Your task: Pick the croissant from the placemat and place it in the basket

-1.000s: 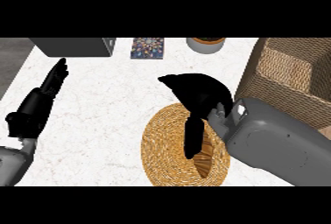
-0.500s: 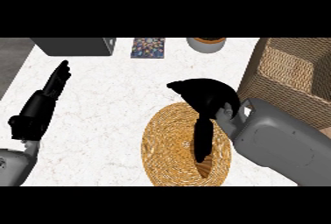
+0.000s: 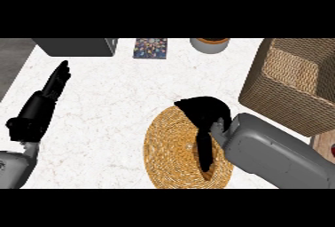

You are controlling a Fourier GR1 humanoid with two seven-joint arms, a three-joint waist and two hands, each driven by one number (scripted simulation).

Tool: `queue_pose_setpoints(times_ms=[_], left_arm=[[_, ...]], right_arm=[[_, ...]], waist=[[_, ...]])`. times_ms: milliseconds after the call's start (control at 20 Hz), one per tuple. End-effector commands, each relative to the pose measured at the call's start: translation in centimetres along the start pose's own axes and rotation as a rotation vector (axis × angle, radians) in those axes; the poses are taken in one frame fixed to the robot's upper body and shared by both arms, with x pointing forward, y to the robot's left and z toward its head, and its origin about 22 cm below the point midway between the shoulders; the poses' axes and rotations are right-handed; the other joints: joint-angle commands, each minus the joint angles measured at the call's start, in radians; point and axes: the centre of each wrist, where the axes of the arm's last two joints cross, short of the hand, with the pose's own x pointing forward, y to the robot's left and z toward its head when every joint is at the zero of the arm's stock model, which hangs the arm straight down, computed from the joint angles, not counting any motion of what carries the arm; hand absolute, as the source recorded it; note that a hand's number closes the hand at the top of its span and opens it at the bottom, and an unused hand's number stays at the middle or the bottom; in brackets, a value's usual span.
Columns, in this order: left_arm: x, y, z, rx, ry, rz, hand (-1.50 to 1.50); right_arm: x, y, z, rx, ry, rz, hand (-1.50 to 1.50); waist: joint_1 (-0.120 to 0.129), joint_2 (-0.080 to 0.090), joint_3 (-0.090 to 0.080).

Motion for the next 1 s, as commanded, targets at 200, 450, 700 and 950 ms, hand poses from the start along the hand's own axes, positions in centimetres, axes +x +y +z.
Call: queue_pose_setpoints(times_ms=[200,450,700,950], left_arm=[[0.2,-1.0,1.6,0.022,0.007,-0.009,0.0],[0.3,-0.2,0.6,0.006,0.001,-0.002,0.0],[-1.1,-0.4,0.1,0.008,0.003,0.009,0.0],[1.3,2.1,-0.5,0.026,0.006,-0.001,0.0]], right_arm=[[-1.4,4.4,-1.7,0.044,0.107,0.044,-1.5],[-1.6,4.8,-2.8,0.011,0.092,0.056,-1.5],[-2.6,5.4,-3.5,-0.022,0.066,0.045,-1.5],[-2.5,7.4,-2.2,-0.035,0.095,0.041,-1.5]], waist=[[0.004,-0.002,0.001],[0.001,0.001,0.0],[-0.002,0.001,0.0],[-0.006,-0.001,0.0]])
